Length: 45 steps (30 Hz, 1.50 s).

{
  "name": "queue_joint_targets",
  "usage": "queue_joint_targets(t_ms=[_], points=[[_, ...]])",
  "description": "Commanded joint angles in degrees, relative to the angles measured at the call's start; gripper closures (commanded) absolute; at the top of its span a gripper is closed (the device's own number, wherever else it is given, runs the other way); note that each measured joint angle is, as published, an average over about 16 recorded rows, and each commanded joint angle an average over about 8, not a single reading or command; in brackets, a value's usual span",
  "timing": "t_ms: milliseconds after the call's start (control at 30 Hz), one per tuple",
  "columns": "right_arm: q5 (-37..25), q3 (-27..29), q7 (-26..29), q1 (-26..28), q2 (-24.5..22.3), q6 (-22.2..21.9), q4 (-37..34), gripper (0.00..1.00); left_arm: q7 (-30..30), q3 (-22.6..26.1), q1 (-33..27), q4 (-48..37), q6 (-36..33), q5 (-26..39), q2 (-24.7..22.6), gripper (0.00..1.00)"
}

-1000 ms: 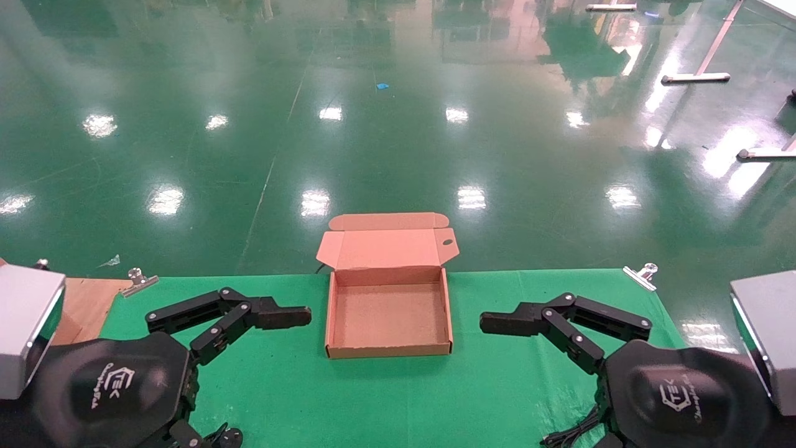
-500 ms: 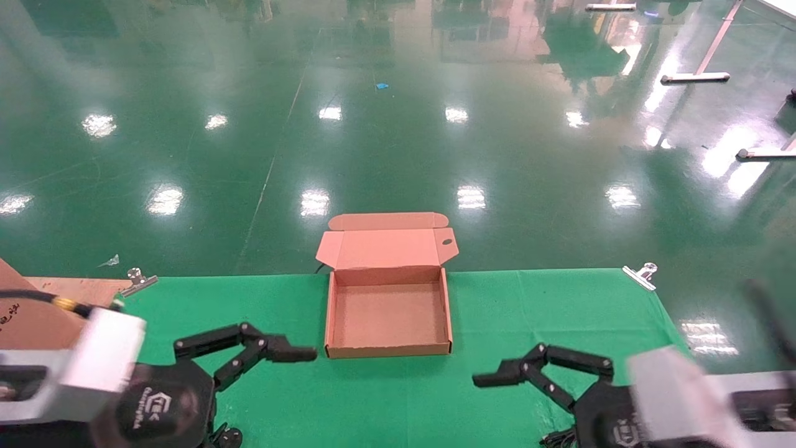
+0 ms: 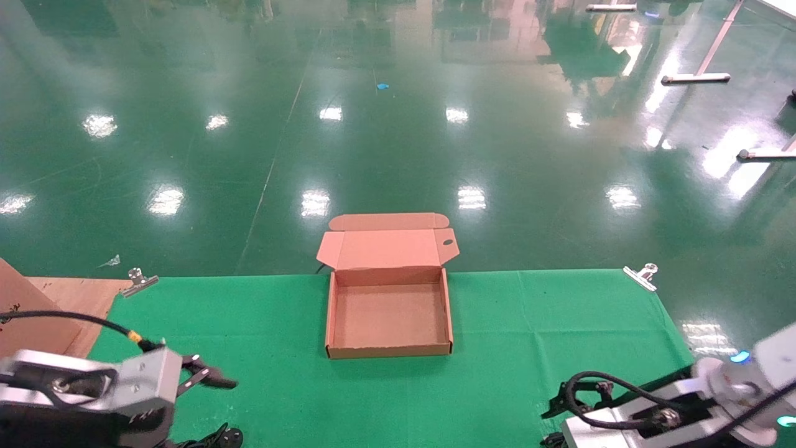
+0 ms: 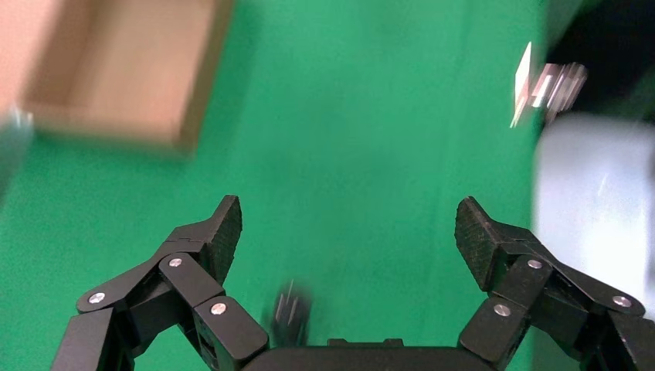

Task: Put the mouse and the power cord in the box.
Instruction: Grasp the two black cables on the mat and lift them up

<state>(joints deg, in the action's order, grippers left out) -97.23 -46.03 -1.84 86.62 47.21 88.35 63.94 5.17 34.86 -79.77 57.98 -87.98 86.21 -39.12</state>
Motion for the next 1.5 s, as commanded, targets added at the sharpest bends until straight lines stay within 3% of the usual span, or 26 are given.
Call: queue_joint_targets(t_ms=[33, 233, 433, 900, 1367, 1400, 1500], points=[[-4.7, -2.6, -1.5, 1.8, 1.8, -0.4, -1.4, 0.00, -1.2, 2.3, -2.0, -1.4, 0.3, 5.4, -0.7, 0.00], [-13.0, -6.3, -7.0, 2.6, 6.0, -4.7, -9.1, 0.00, -4.4, 6.7, -4.1, -7.7, 3.6, 15.6, -4.6, 0.00], [-16.7, -8.3, -12.9, 2.8, 10.1, -9.3, -18.7, 0.00, -7.9, 9.1, -5.0, -16.2, 7.1, 20.5, -8.7, 0.00], [-16.6, -8.3, -25.4, 3.7, 19.0, -18.6, -40.9, 0.00, -15.5, 10.5, -6.3, -34.0, 13.9, 23.3, -15.4, 0.00], [-15.0, -7.3, -33.7, 5.3, 24.3, -24.1, -54.3, 0.00, -22.2, 9.5, -8.3, -44.9, 16.6, 21.8, -18.5, 0.00], [-14.9, -7.2, -34.1, 5.4, 24.6, -24.4, -54.9, 0.03, -22.7, 9.5, -8.4, -45.5, 16.7, 21.7, -18.6, 0.02], [-14.6, -7.0, -35.1, 5.6, 25.2, -25.0, -56.7, 0.38, -23.8, 9.6, -8.8, -47.1, 16.9, 21.8, -19.0, 0.36]])
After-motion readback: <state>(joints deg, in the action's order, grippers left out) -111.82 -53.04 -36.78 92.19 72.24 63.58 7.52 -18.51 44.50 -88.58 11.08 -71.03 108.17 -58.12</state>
